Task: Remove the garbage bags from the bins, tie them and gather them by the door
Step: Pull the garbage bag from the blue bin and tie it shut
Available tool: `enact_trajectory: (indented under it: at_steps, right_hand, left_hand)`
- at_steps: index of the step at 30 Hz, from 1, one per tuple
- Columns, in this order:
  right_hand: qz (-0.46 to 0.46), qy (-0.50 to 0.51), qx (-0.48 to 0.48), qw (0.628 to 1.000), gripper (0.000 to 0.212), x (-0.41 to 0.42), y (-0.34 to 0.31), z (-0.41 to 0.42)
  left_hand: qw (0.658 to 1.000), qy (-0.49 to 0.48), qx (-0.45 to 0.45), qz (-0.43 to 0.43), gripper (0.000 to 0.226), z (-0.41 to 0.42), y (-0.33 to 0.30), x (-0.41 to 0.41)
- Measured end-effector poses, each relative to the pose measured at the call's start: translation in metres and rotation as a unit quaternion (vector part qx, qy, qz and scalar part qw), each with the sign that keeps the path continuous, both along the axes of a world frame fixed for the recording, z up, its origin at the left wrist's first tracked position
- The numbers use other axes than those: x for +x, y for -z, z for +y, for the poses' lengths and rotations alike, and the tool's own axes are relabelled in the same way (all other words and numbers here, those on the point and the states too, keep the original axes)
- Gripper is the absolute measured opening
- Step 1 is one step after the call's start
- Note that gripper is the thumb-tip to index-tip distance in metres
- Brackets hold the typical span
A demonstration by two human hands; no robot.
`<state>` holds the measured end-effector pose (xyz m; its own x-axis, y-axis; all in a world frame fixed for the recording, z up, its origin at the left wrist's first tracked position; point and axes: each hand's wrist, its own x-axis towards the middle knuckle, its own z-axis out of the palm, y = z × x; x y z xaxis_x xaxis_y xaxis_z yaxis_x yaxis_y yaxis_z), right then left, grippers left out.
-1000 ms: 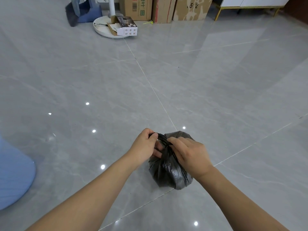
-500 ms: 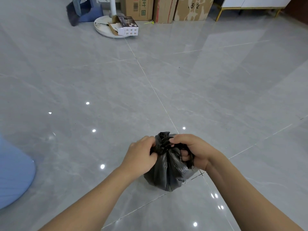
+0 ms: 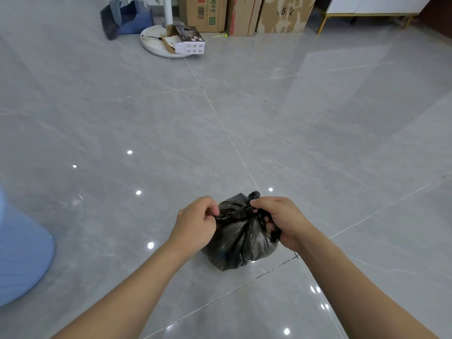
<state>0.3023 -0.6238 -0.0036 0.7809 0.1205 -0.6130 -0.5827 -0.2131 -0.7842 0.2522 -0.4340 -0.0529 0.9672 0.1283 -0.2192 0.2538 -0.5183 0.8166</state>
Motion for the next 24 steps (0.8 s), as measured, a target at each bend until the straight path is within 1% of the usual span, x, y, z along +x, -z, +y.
enact_trajectory:
  at_steps: [2,4,8,11,13,15,17,19,21,23,24]
  right_hand:
    - [-0.039,0.021,0.012,0.999,0.024,-0.001,0.002,0.002]
    - [-0.068,0.031,0.011,0.997,0.02,-0.002,0.002,0.003]
    - [-0.093,0.027,-0.051,0.994,0.025,-0.001,0.002,0.006]
    - [-0.114,0.016,-0.12,0.986,0.021,0.002,0.003,0.007]
    - [-0.115,0.026,-0.131,0.984,0.019,0.004,0.004,0.006]
    - [-0.108,0.048,-0.116,0.986,0.021,0.005,0.004,0.004]
    - [-0.088,0.063,-0.088,0.99,0.03,0.004,0.002,0.001]
    - [-0.04,0.09,-0.03,0.995,0.034,0.005,-0.001,0.0]
    - [0.022,0.116,0.031,0.993,0.028,0.008,-0.004,-0.002]
    - [0.09,0.111,0.084,0.986,0.017,0.012,-0.006,-0.003]
    - [0.123,0.103,0.111,0.981,0.016,0.013,-0.007,-0.004]
  left_hand:
    - [0.999,-0.03,-0.015,0.01,0.03,0.003,-0.001,0.001]
    - [0.999,-0.036,-0.016,0.022,0.028,0.005,-0.004,0.002]
    - [0.999,-0.028,-0.019,0.035,0.027,0.003,-0.012,0.002]
    - [0.999,-0.018,-0.03,0.03,0.025,-0.002,-0.02,0.003]
    - [0.999,-0.014,-0.034,0.028,0.025,-0.004,-0.024,0.004]
    - [0.999,-0.011,-0.034,0.027,0.026,-0.007,-0.028,0.006]
    - [0.999,-0.01,-0.035,0.028,0.026,-0.008,-0.031,0.007]
    - [0.999,-0.008,-0.04,0.032,0.025,-0.009,-0.033,0.007]
    - [0.998,0.0,-0.049,0.036,0.022,-0.011,-0.033,0.007]
    - [0.997,0.013,-0.062,0.036,0.02,-0.012,-0.032,0.007]
    - [0.997,0.018,-0.068,0.037,0.019,-0.014,-0.032,0.007]
